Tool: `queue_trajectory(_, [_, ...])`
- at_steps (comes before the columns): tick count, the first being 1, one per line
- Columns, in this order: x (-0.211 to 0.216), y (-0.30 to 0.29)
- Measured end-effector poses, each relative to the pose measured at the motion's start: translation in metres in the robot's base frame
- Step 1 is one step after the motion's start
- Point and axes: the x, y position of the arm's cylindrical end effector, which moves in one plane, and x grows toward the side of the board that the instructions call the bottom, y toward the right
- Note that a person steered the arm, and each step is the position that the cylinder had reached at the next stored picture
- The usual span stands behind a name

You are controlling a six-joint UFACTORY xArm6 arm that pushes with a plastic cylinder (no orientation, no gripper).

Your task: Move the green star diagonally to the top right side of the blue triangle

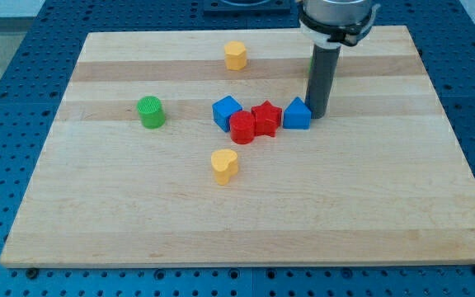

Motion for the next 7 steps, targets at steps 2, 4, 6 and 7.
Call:
queue_trajectory(2, [0.001,-0.024])
queue_trajectory(4, [-0.025,-0.032])
queue_trajectory(6, [-0.084,-0.066])
queue_trajectory(7, [-0.095,-0.039])
